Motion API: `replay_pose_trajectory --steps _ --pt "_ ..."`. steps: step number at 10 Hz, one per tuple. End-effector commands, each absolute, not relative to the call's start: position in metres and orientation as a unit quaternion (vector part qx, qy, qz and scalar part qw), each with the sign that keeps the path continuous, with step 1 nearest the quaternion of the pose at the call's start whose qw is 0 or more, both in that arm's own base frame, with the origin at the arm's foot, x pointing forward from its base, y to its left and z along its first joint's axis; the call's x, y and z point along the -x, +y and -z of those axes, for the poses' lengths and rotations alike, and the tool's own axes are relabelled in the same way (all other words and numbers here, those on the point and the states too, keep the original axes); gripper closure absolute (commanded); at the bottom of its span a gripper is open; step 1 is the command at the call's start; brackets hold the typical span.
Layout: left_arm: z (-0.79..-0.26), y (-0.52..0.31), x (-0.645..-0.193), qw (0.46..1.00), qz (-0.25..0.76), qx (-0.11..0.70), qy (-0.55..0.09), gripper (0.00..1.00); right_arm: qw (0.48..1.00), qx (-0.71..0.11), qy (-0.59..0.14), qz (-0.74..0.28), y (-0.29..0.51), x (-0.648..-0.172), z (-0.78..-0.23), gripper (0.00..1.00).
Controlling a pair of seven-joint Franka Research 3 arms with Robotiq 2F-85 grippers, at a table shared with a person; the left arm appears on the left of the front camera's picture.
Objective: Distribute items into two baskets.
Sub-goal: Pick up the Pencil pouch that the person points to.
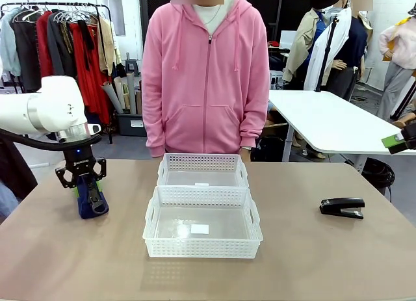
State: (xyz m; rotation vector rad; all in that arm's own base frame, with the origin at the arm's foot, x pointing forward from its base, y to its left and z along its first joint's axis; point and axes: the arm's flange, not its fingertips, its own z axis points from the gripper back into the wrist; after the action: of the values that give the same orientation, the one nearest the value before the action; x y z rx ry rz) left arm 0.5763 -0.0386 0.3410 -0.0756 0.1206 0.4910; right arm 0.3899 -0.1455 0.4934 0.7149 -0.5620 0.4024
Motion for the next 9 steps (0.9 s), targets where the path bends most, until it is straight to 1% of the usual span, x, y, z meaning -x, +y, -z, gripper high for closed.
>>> replay_pose_trajectory --steps 1,2,9 --pt "-0.3407 -0.0342 -0.5763 0.967 -0.243 0.041 0.059 0.88 0.876 -0.348 -0.273 -0.195 -0.1451 -0.3904 -0.4946 0.0" --pt "-0.3408 -0.0342 -0.5764 0.967 -0.243 0.041 0.06 1.0 0.876 -0.348 -0.273 -0.195 -0.1451 -0.3904 -0.4946 0.0" --pt "-0.3411 -0.0379 -0.5764 0.967 -0.243 0.037 0.059 1.0 0.876 -0.348 -0.273 -0.195 -0.1451 -0.3904 -0.4946 0.0"
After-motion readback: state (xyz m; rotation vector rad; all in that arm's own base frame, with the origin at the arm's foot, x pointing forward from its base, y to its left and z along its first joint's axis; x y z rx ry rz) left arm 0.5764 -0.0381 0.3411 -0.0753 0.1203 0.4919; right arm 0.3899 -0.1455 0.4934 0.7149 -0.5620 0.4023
